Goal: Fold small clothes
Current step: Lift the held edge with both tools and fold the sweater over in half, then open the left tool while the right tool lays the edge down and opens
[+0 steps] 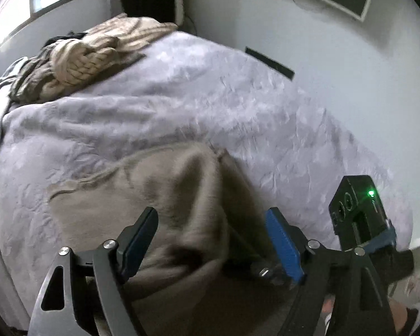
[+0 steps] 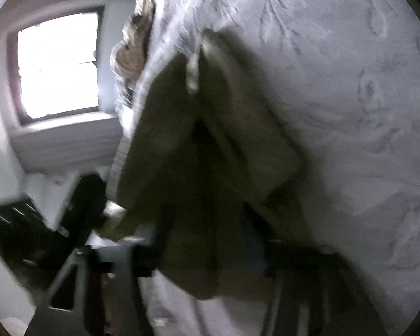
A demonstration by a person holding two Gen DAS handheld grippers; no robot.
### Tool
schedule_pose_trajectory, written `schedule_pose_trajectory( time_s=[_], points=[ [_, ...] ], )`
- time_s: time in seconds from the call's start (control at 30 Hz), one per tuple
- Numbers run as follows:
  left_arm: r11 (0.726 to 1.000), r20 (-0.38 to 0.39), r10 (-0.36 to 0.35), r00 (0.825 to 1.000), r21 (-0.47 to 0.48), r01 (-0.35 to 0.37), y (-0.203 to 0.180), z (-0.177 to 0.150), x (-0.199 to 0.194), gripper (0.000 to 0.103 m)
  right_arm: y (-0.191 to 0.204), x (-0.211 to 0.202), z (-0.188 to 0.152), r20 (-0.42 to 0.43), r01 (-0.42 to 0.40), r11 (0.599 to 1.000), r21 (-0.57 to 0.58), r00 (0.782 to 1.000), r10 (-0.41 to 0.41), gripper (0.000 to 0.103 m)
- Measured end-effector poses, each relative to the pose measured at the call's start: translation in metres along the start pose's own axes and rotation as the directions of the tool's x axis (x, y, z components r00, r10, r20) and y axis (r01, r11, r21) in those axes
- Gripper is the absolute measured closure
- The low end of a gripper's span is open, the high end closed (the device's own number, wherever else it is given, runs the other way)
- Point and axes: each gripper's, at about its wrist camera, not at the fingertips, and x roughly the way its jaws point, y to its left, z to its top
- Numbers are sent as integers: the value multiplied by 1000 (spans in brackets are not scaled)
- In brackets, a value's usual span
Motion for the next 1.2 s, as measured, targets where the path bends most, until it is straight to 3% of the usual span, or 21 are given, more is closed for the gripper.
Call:
schedule_pose_trajectory(
  time_s=[0.17,0.3,0.43,0.53,0.57,0.6,0.67,0.73,0.87,0.97,1.1,1.13,1.2],
  points=[
    [984,20,40,999,-177,-36,55,-9,-27,23,-16,-11,7,35,-215,969,125,977,212,34],
    [949,-10,166,986,-270,-162,100,-28,-38,23,-14,-4,16,2,-244,958,149,969,247,34],
    [908,-120,234,965,-328,-261,138,-57,-27,23,5,9,32,-69,-130,988,84,988,136,32],
    [896,-158,238,958,-345,-279,149,-73,-19,23,24,21,36,-124,-12,1000,7,992,12,33],
    [893,-170,233,958,-352,-280,150,-76,-16,23,28,25,37,-133,24,1000,-20,991,-26,39],
    [891,-180,227,957,-358,-278,150,-80,-13,23,34,33,41,-139,82,994,-66,986,-91,58],
    [887,-185,220,958,-371,-275,150,-86,-7,23,44,40,40,-141,187,971,-148,968,-207,86],
    [886,-182,220,959,-375,-274,149,-87,-6,23,64,40,32,-97,257,930,-261,952,-290,86],
    [897,-151,214,965,-361,-256,141,-77,-11,23,115,22,20,12,221,875,-430,971,-240,87],
    [915,-129,222,967,-315,-252,129,-70,-12,23,117,12,22,57,254,864,-435,965,-256,87],
    [927,-153,217,964,-277,-252,118,-68,5,22,70,14,41,75,345,890,-298,938,-338,88],
    [928,-155,218,963,-271,-254,117,-70,10,19,58,13,41,76,372,887,-272,928,-366,88],
    [923,-168,233,958,-271,-272,118,-73,16,8,35,7,41,67,358,911,-203,934,-352,88]
  ],
)
